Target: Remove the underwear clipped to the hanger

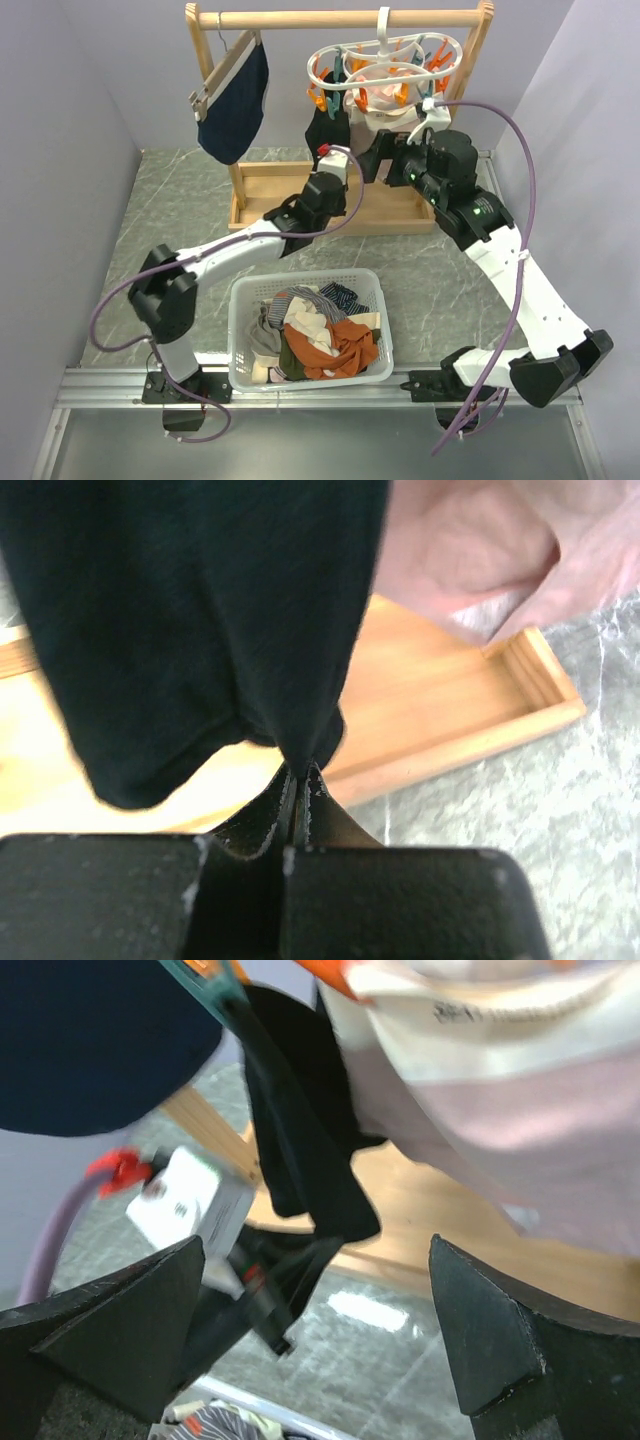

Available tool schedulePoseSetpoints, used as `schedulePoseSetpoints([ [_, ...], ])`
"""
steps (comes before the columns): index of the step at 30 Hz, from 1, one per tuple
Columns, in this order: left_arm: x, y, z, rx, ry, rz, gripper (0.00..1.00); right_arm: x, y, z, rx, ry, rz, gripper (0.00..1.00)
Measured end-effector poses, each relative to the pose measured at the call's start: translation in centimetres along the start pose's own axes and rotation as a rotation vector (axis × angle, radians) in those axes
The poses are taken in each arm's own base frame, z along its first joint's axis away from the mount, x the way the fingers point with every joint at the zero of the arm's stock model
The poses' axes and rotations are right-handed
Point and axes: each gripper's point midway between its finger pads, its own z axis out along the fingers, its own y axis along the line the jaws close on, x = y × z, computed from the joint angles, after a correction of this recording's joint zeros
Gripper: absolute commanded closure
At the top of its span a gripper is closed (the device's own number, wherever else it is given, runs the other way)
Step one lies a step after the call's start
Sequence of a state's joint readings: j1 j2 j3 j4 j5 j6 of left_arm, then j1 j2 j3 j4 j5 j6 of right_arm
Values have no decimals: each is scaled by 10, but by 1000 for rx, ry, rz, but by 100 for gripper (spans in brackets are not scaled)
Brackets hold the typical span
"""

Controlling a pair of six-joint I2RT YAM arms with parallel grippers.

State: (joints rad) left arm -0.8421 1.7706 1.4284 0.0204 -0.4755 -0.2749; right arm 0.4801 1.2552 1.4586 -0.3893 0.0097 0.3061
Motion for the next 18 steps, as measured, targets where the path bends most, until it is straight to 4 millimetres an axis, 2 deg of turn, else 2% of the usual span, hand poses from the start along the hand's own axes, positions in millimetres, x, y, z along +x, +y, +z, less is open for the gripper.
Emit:
schedulePoseSetpoints([
  [3, -3, 9, -21, 9, -10, -10, 100, -13, 10, 1, -39, -17, -9, 0],
  [7, -22, 18, -48, 23, -60, -46, 100, -30, 23, 7, -85, -37, -18, 1],
  [12, -38, 20, -62, 37, -100, -81, 100, -39, 35, 24, -111, -42, -23, 2],
  [18, -32, 25, -74, 50, -90, -90, 99, -40, 41, 46, -96, -35, -34, 2],
])
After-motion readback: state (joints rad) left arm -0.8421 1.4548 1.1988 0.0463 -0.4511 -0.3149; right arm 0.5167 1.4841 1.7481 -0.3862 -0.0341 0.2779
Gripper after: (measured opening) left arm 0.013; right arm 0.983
